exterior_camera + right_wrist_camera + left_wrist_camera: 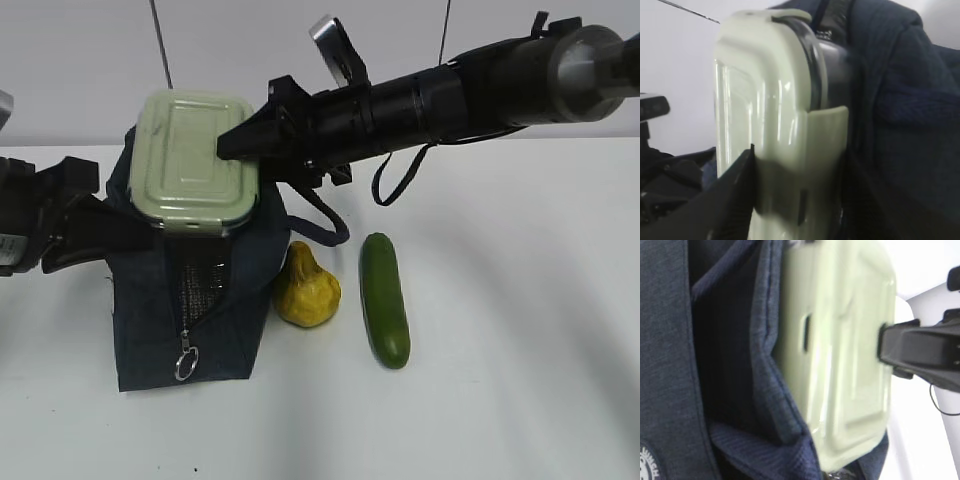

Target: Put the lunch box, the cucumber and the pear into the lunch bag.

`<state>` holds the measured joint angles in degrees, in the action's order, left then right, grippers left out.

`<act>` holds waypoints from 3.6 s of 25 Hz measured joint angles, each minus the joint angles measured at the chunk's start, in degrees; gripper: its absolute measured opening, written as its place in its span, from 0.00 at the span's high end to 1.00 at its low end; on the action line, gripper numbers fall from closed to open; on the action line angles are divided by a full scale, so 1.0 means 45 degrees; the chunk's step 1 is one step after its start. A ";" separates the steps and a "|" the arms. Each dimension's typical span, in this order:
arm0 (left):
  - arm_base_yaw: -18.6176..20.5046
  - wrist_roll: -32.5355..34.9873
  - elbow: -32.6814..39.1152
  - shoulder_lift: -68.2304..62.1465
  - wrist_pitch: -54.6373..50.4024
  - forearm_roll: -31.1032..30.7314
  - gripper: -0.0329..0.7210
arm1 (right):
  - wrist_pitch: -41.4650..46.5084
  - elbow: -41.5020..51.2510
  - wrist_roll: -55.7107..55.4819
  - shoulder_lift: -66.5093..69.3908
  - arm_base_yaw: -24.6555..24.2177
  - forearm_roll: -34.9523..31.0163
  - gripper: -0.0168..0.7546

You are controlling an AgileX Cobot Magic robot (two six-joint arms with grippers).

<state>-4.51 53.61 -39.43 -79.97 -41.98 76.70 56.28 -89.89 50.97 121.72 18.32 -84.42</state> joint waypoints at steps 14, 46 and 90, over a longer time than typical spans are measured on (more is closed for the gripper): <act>-0.0011 0.0005 0.0000 0.0000 -0.0172 0.0466 0.98 | -0.0684 -0.0736 -0.2797 0.0000 0.0131 0.5887 0.49; -0.0015 0.0343 0.0000 0.0000 -0.0919 0.0646 0.98 | -0.3325 -0.1802 -0.3063 0.0950 0.2197 0.7080 0.24; -0.0015 0.0343 0.0000 0.0000 -0.1121 0.0679 0.98 | 0.2964 -0.3236 -1.3552 0.1366 0.1713 1.8944 0.23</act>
<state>-4.58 55.16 -39.43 -79.97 -47.02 79.76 69.62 -104.45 -10.02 127.87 26.03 0.82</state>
